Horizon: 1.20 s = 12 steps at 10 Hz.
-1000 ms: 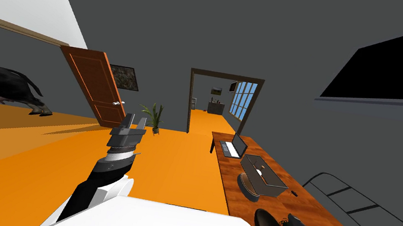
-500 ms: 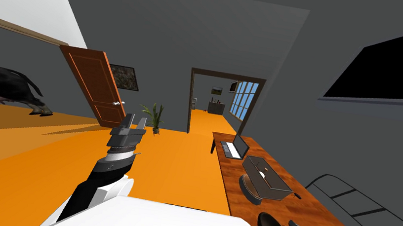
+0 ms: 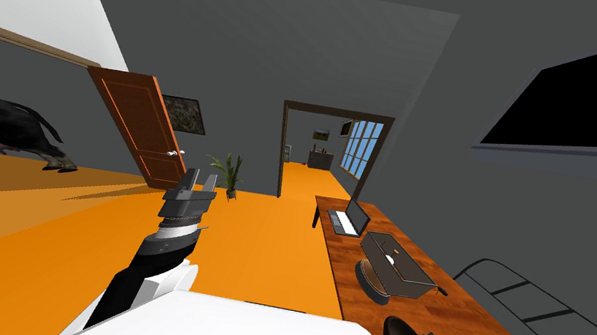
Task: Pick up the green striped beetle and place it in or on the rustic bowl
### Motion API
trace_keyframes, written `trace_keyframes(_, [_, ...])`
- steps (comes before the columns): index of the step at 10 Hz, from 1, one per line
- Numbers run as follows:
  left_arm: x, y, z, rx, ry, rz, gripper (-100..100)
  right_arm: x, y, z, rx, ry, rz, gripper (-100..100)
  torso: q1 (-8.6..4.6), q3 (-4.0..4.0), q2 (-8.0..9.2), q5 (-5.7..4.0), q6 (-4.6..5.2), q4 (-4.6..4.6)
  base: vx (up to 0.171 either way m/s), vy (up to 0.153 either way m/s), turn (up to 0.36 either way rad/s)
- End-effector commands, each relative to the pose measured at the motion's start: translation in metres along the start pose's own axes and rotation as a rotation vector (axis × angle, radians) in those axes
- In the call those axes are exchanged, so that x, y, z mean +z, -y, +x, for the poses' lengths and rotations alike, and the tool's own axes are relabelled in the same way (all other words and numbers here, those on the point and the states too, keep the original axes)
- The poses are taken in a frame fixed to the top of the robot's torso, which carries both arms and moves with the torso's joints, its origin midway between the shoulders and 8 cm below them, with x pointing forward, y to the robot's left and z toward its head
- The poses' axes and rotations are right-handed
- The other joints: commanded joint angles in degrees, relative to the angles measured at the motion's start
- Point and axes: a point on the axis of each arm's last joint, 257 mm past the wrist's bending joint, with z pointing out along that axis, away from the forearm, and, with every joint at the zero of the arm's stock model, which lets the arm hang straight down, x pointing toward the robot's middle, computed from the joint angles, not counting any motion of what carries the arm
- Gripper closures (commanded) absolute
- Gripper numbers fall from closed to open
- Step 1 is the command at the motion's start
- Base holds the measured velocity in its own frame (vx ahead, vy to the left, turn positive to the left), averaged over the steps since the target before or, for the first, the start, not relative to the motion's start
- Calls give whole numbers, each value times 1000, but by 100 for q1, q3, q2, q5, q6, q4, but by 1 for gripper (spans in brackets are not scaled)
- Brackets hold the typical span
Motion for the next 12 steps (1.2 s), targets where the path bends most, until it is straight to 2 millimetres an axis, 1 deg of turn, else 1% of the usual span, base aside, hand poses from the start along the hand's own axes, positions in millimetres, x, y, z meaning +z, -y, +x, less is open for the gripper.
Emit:
trace_keyframes(1, [0,0,0,0,0,0,0,0,0,0,0,0,0,-100,0,0,0,0,0,0,0,0,0])
trace_keyframes(4, [0,0,0,0,0,0,0,0,0,0,0,0,0,-100,-2,0,0,-1,0,0,0,0,0])
trace_keyframes(5, [0,0,0,0,0,0,0,0,0,0,0,0,0,0,-2,0,0,-1,0,0,0,0,0])
trace_keyframes(6, [0,0,0,0,0,0,0,-12,0,14,6,-2,1,-100,-2,0,0,-1,0,0,-10,22,32])
trace_keyframes(7, [0,0,0,0,0,0,0,-16,1,19,8,-3,1,-100,5,2,3,2,0,1,-18,41,28])
trace_keyframes(10, [0,0,0,0,0,0,0,-40,4,45,16,-3,0,-100,20,4,6,5,0,2,-13,53,27])
trace_keyframes(11, [0,0,0,0,0,0,0,-33,5,39,14,-4,0,-100,19,2,4,5,0,1,-2,22,1])
trace_keyframes(12, [0,0,0,0,0,0,0,-34,5,39,16,-3,1,0,9,1,2,2,0,0,0,0,0])
